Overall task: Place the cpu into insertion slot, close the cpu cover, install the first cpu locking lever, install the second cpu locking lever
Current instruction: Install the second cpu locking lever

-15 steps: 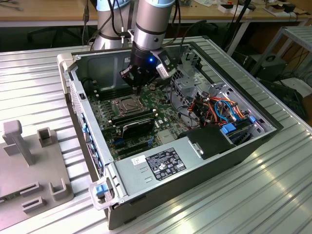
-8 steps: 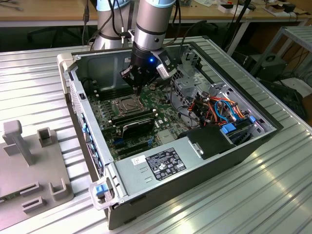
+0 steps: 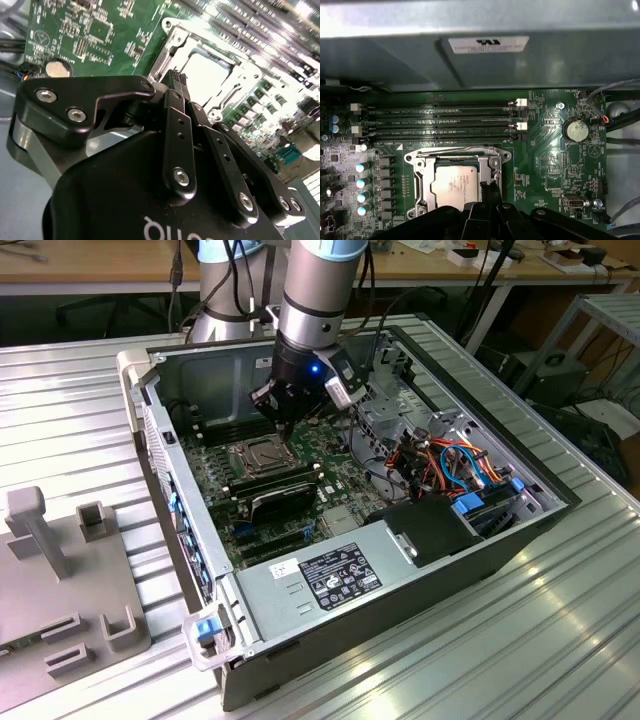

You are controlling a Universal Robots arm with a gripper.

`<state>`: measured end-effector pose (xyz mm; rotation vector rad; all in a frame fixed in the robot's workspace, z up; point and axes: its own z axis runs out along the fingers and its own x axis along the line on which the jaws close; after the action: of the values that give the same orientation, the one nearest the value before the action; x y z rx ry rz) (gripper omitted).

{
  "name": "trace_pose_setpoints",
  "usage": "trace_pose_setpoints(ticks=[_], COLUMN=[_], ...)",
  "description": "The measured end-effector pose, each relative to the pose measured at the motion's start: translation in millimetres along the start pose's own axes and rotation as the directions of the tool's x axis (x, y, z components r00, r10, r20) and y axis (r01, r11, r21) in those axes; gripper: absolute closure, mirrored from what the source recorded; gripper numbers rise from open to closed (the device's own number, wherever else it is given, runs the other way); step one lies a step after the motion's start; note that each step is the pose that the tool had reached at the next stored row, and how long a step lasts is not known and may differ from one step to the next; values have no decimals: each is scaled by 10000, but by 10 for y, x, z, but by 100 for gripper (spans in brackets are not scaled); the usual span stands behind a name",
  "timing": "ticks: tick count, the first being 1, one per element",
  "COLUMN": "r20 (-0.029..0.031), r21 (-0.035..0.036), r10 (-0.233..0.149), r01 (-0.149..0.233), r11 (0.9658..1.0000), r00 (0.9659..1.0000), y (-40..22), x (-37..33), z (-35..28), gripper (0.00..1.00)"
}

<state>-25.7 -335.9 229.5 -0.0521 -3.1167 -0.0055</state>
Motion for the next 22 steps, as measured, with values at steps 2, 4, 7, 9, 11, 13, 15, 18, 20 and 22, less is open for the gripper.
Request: trace_pose_setpoints(ticks=[2,4,7,9,11,13,15,18,20,22], r20=[0,0,-2,-1,-1,-1,-1,-1,-2,-2], r21=[0,0,1,1,1,1,1,2,3,8], r10=[-1,-1,-1,-1,0,0,0,-1,0,0], r01=[1,1,1,1,0,0,0,1,0,0], r11=[10000,10000,10000,10000,10000,10000,10000,10000,10000,10000], r00=[10000,10000,10000,10000,10000,10000,10000,10000,10000,10000], y=[-40,-75,-122,-142,-169,-201,-231,-277,-290,-295], x=[-1,-3,-5,-6,-7,-8,-9,-11,-10,-10], z=[0,-1,-2,-1,-1,-1,-2,-10,-31,-56], gripper=[89,89,89,89,89,89,89,89,89,89])
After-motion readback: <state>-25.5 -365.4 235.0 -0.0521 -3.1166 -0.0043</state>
